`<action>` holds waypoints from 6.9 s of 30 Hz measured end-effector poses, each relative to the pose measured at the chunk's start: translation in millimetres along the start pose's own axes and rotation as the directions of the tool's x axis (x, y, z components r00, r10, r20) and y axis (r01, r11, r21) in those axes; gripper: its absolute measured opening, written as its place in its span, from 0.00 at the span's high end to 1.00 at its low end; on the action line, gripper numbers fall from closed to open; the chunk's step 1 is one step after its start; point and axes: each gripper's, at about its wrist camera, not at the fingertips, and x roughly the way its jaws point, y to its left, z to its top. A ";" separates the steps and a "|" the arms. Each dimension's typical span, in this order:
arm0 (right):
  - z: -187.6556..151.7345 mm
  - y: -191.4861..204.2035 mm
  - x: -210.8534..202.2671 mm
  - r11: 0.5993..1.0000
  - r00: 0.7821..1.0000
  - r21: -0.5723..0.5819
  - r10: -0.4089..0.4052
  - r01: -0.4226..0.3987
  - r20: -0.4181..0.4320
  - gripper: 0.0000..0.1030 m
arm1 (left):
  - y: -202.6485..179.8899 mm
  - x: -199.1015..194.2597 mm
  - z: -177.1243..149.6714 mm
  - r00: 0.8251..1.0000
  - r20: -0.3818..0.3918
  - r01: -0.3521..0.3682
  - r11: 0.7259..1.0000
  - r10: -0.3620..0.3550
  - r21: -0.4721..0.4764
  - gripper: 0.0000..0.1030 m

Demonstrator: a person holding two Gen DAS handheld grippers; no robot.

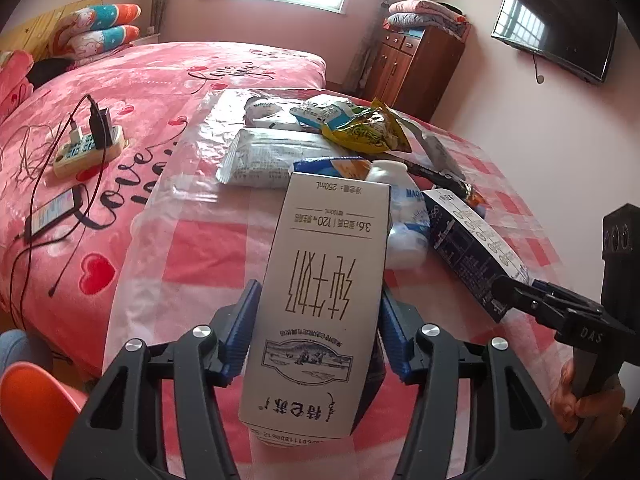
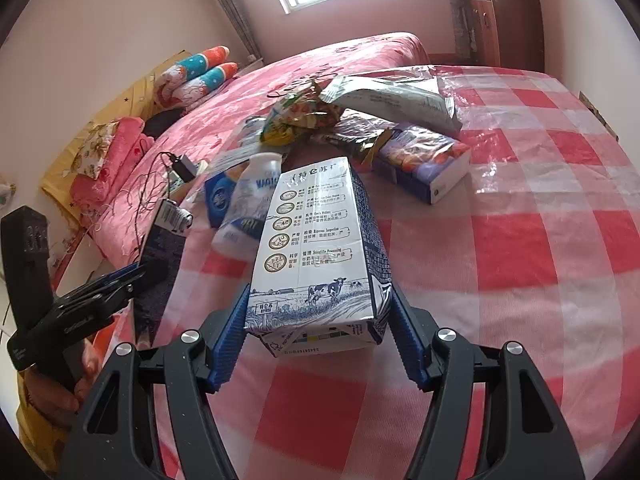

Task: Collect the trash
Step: 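Carry the carton to the orange bucket and open the left gripper, then return the left tool to the table toward the white plastic bottle, then grasp the white bottle with the left gripper while the right gripper grasps the coffee-mix stick, then lift the coffee-mix stick with the right gripper while the left gripper holds the bottle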

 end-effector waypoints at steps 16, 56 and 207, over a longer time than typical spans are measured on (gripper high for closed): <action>-21.4 40.7 -35.0 0.995 0.998 -0.078 0.064 -0.062 0.021 0.36 | 9.0 -46.8 -27.9 0.998 0.050 0.040 0.998 -0.038 -0.043 0.45; -87.4 288.9 76.1 0.812 0.853 -0.338 0.330 -0.475 -0.404 0.14 | 251.4 -140.6 -169.7 0.897 -0.079 -0.414 0.764 0.435 -0.495 0.20; -39.5 -14.2 -27.0 0.974 0.978 0.119 0.199 -0.191 -0.060 0.81 | -20.8 15.6 -18.7 0.997 -0.040 -0.062 0.997 0.064 0.042 0.35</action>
